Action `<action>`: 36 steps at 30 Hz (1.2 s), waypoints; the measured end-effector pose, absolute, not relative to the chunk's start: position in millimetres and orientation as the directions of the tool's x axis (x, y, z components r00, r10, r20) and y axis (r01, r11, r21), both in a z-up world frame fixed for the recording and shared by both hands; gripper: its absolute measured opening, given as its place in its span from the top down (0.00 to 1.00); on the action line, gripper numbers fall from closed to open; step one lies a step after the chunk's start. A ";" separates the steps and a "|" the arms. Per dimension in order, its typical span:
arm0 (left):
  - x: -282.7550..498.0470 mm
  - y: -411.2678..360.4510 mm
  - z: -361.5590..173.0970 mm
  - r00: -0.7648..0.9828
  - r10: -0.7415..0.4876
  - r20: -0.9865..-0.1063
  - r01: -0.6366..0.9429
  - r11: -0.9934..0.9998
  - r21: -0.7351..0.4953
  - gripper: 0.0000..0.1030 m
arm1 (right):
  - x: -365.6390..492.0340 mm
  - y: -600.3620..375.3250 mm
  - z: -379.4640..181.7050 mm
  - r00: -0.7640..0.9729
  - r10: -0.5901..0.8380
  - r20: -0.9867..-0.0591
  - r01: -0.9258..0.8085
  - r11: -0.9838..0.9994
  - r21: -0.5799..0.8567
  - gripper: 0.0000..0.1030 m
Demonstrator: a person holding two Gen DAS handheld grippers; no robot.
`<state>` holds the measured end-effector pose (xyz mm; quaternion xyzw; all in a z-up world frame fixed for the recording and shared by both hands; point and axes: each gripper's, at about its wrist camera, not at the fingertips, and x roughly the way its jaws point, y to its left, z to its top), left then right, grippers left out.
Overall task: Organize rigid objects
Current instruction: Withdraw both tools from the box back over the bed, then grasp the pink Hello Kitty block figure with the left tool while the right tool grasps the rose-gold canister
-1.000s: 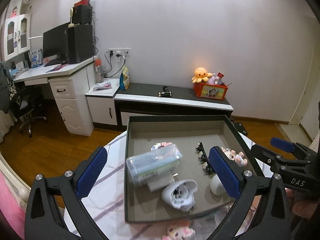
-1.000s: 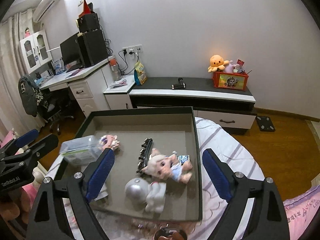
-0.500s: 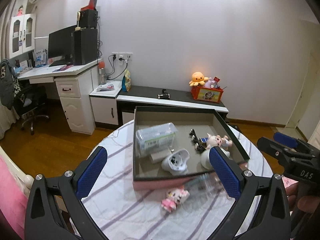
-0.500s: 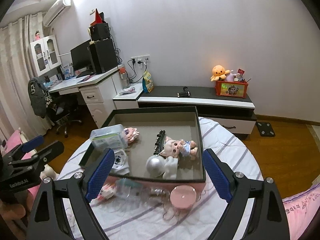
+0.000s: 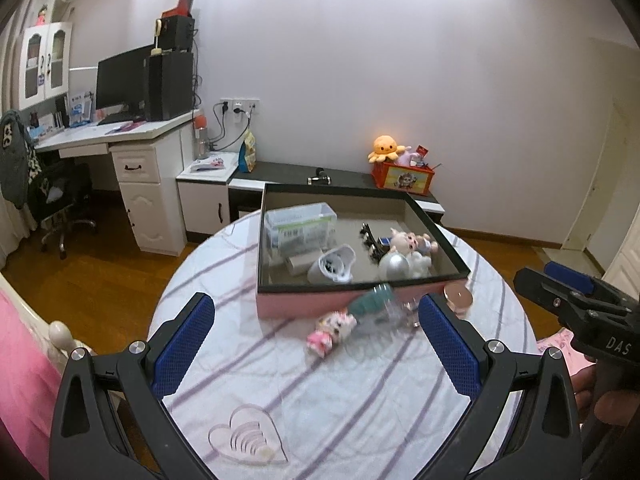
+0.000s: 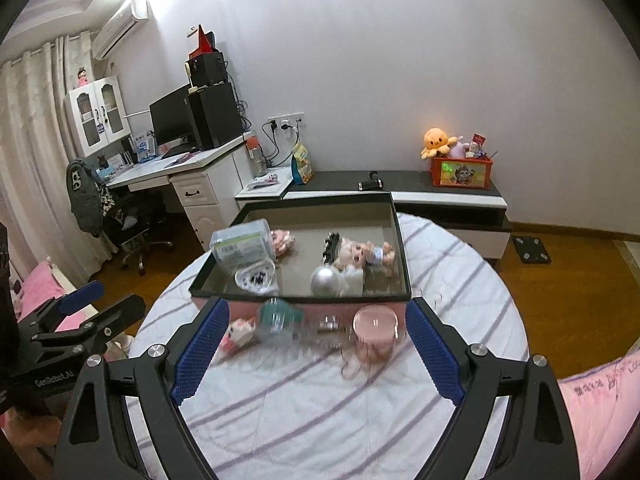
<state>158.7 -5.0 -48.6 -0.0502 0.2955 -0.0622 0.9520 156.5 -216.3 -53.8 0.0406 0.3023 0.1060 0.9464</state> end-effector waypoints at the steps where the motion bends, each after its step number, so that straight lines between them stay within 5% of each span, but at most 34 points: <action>1: 155.7 -4.8 -50.2 0.816 -0.148 -0.559 0.087 0.987 -0.135 0.00 | 152.1 -218.1 -57.1 0.793 0.223 -0.567 -0.171 0.975 0.143 0.12; 36: 130.6 -12.4 -96.3 0.742 -0.142 -0.656 0.078 0.989 -0.125 0.00 | 121.1 -230.9 -88.1 0.767 0.137 -0.627 -0.096 0.990 0.100 0.11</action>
